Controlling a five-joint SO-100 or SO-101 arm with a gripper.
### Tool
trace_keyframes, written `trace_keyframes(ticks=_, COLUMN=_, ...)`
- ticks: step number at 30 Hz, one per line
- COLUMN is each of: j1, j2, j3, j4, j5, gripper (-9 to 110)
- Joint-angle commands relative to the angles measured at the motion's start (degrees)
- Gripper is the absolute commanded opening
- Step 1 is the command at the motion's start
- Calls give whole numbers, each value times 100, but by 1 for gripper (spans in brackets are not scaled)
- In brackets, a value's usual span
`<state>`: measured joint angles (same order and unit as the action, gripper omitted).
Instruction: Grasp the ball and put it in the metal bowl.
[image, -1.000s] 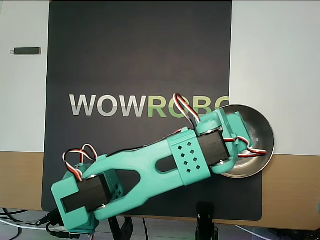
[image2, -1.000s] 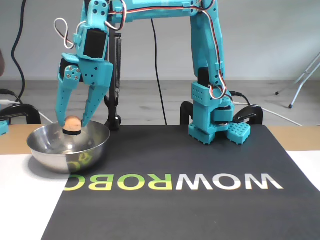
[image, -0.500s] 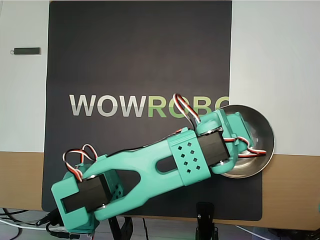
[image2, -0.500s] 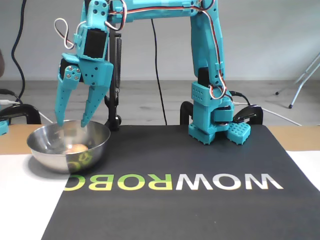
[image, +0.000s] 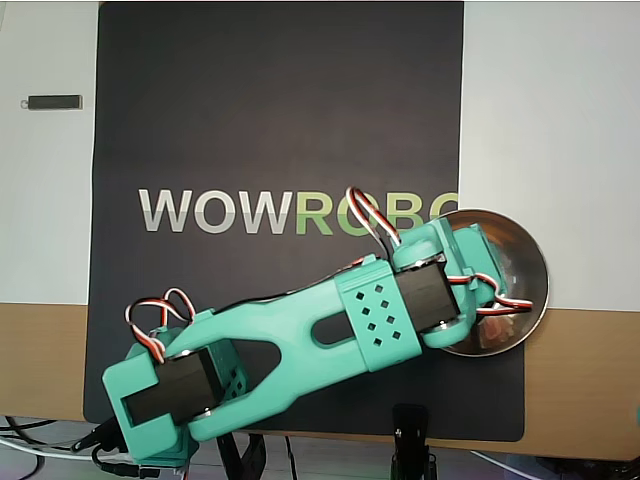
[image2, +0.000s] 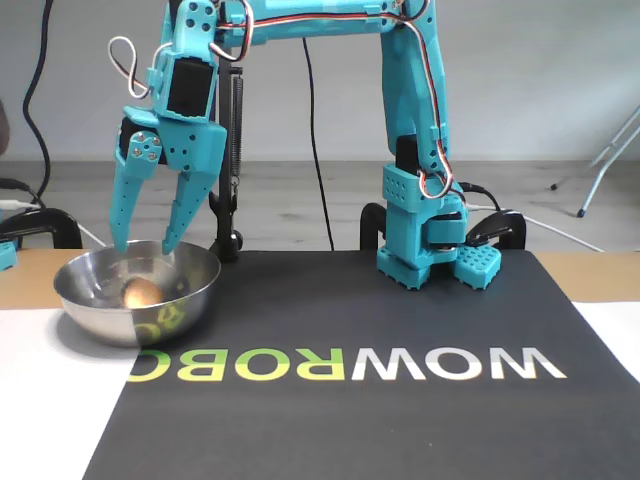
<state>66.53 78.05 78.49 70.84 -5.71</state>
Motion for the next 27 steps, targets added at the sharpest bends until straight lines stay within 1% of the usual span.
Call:
trace_keyframes(ticks=1, j1=0, j2=35, j3=-193, j4=-26, j5=18, gripper=49)
trace_keyframes(ticks=6, j1=0, j2=35, j3=-193, j4=-26, j5=18, gripper=29)
trace_keyframes(ticks=11, j1=0, j2=35, j3=-193, j4=-26, j5=18, gripper=18)
trace_keyframes(ticks=17, j1=35, j2=35, j3=-193, j4=35, j5=26, gripper=1)
trace_keyframes(ticks=27, j1=9, j2=35, j3=-185, j4=44, j5=35, gripper=0)
